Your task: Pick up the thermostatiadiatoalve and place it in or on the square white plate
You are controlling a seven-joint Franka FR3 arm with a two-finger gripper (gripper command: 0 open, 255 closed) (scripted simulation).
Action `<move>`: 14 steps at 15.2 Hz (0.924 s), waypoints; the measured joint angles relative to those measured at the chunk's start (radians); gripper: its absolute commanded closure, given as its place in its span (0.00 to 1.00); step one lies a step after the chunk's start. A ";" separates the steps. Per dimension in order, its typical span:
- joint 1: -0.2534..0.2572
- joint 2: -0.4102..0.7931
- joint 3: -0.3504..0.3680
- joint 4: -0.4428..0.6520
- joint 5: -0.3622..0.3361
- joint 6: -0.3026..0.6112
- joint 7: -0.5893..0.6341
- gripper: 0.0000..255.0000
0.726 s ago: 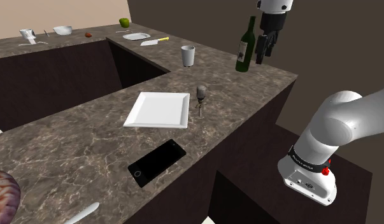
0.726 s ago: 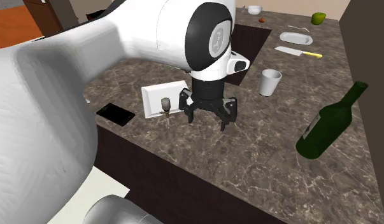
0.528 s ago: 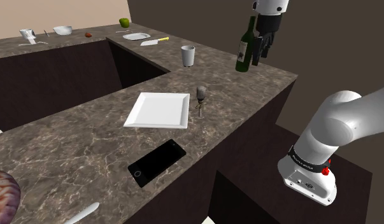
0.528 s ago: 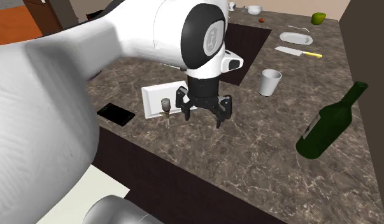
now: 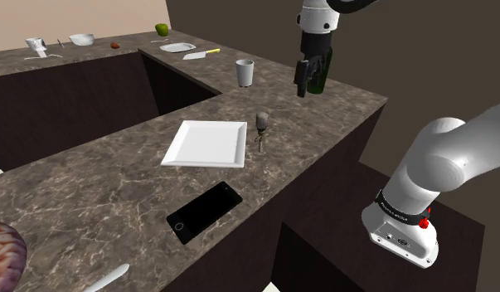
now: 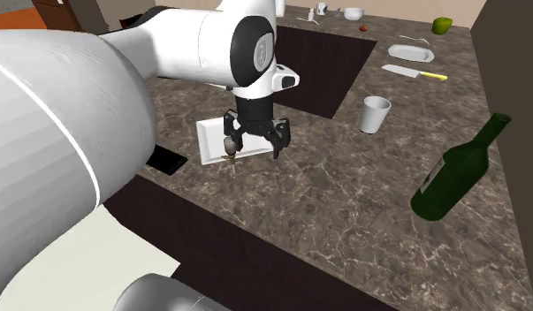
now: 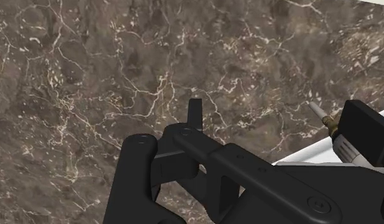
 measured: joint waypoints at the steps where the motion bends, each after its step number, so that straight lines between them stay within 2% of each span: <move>1: 0.006 0.030 0.015 0.007 0.007 0.025 0.013 0.00; 10: 0.059 0.258 0.156 0.130 0.046 0.155 0.155 0.00; 14: 0.064 0.303 0.176 0.139 0.043 0.193 0.176 0.00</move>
